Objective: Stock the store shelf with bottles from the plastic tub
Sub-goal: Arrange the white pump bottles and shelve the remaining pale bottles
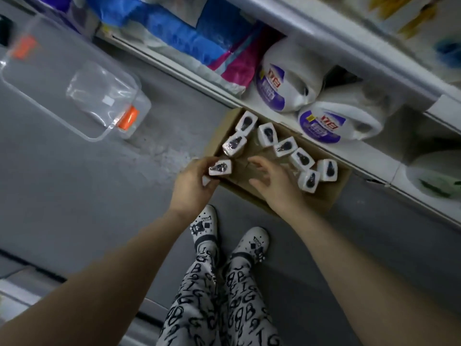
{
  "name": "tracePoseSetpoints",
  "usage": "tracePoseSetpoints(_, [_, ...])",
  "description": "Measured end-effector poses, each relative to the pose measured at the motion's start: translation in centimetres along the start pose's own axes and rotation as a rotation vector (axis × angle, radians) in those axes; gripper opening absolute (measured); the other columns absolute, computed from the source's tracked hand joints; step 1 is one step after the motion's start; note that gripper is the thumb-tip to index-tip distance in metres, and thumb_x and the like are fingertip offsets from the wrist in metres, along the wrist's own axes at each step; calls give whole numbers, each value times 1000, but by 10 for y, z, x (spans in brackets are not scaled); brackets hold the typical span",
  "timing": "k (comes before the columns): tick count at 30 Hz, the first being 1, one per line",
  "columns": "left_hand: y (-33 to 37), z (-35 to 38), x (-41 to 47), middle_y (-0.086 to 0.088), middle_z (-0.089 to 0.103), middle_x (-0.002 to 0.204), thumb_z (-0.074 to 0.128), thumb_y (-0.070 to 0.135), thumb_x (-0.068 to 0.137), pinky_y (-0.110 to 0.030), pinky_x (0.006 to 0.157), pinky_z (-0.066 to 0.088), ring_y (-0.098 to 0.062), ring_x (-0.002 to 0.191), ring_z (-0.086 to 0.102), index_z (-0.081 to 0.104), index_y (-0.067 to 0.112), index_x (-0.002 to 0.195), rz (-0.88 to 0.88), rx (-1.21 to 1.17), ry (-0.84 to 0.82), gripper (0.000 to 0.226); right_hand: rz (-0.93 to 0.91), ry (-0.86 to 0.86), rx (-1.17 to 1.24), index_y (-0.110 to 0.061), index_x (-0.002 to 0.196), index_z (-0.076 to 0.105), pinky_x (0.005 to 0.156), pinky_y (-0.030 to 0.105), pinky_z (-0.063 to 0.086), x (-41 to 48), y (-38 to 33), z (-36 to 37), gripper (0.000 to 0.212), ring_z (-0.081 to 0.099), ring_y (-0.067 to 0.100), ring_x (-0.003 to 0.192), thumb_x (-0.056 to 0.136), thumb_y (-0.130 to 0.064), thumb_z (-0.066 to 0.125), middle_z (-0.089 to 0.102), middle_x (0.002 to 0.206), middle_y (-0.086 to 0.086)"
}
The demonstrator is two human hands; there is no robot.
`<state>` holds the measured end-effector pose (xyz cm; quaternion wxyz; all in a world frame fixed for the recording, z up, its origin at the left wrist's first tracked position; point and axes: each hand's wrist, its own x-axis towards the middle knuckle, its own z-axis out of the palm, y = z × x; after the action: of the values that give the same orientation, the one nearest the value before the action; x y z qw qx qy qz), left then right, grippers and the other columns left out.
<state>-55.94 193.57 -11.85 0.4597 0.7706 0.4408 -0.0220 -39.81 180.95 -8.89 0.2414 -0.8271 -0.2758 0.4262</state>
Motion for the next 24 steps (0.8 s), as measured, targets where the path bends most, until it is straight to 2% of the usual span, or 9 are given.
tracePoseSetpoints(4, [-43, 29, 21, -1, 64, 122, 74, 10, 82, -42, 98, 50, -21, 110, 61, 62, 21, 126, -34, 40, -20, 47, 19, -44, -20, -28, 134, 58, 102, 27, 44, 29, 25, 28, 48, 53, 8, 117, 91, -9, 68, 56, 118, -17])
tracePoseSetpoints(6, [-60, 42, 32, -2, 63, 123, 74, 12, 82, -41, 98, 50, -21, 110, 61, 62, 21, 127, -40, 58, -30, 47, 29, -62, -25, -26, 134, 59, 100, 24, 42, 43, 36, 42, 48, 50, 4, 114, 91, -8, 68, 57, 121, -14])
tracePoseSetpoints(11, [-94, 71, 60, -3, 63, 123, 73, 11, 82, -37, 97, 50, -21, 109, 61, 63, 20, 127, -23, 61, -20, 47, 14, -80, -52, -23, 134, 59, 106, 33, 43, 78, 64, 76, 49, 54, 14, 119, 89, -6, 69, 61, 127, -5])
tracePoseSetpoints(14, [-111, 84, 71, -6, 63, 123, 73, 9, 81, -35, 95, 47, -26, 111, 60, 64, 15, 126, 8, 116, -22, 46, 17, -113, -91, -21, 136, 57, 101, 24, 40, 96, 78, 91, 51, 54, 14, 120, 90, -6, 68, 60, 134, -1])
tracePoseSetpoints(16, [-123, 90, 78, -8, 62, 124, 74, 7, 80, -36, 96, 46, -29, 111, 59, 64, 12, 126, 43, 161, -30, 47, 17, -111, -109, -21, 140, 54, 106, 27, 40, 109, 87, 103, 55, 53, 18, 126, 89, -6, 69, 57, 139, 0])
tracePoseSetpoints(19, [-136, 99, 86, -9, 60, 128, 74, 6, 79, -33, 98, 41, -30, 114, 56, 63, 11, 127, 91, 227, -41, 50, 27, -84, -121, -23, 143, 50, 109, 42, 43, 127, 101, 122, 61, 51, 22, 130, 88, -9, 71, 54, 143, 1])
tracePoseSetpoints(24, [-149, 109, 95, -14, 58, 121, 75, 8, 79, -36, 92, 44, -33, 106, 55, 63, 7, 126, 179, 280, -4, 49, -3, -81, -118, -19, 140, 53, 106, 39, 45, 147, 114, 141, 62, 55, 22, 126, 83, -8, 75, 57, 139, 3])
